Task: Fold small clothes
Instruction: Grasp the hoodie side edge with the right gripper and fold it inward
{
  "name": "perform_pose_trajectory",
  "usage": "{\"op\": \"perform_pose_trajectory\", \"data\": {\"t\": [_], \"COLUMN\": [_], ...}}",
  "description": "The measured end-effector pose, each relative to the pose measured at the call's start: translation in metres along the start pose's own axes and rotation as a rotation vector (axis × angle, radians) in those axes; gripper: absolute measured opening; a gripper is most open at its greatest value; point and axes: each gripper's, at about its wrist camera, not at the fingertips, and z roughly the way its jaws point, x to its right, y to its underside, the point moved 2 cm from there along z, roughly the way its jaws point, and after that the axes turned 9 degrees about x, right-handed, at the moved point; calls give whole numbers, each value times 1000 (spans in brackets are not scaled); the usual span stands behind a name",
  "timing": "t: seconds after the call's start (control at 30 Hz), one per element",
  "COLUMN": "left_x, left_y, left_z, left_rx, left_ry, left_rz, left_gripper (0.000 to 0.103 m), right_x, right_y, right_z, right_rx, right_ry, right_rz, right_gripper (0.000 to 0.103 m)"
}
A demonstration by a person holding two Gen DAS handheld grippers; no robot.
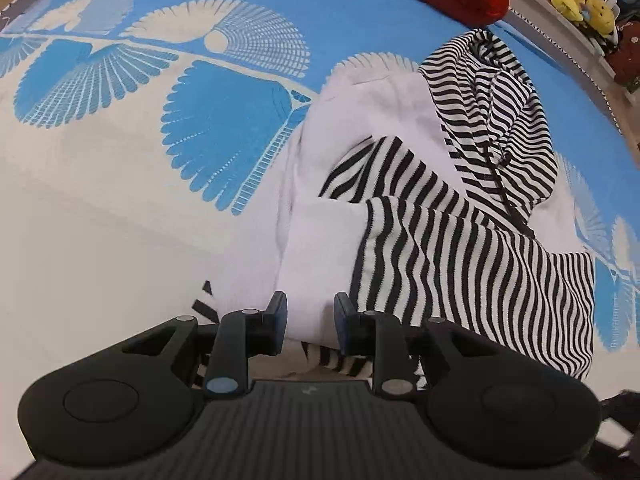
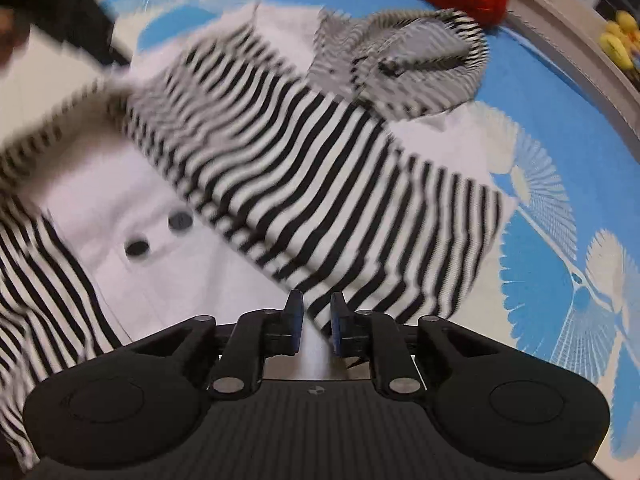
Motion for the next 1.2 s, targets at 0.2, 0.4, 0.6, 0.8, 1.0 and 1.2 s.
{"op": "perform_pose_trajectory", "data": {"t": [0.2,0.4,0.6,0.8,1.0,1.2], "left_x": [-2,-4,-5,-5,-2,-1], "left_y": [-1,0,0,0,3,2], "left_z": [-1,0,0,1,3,5], "left_rx": [-1,-5,-3,-5,-10,-11], "left_ry": [3,5,-1,-4,-4,-3], "left_rz": [-11,-13,-2,-4,5,11], "left_gripper": [28,28,28,28,28,28], "right_x": [-15,-17,-6,9,-13,-10], "right_y": [10,7,22,1,11,10], "right_z": [23,10,-11,-15,16,19], "right_rx": [-51,-46,-108,55,12,15], "right_ry": [50,-24,-52,-16,8,25], "right_rz": [-104,-146,-194,-32,-132,-134], "right_gripper": [15,0,0,14,35,4]}}
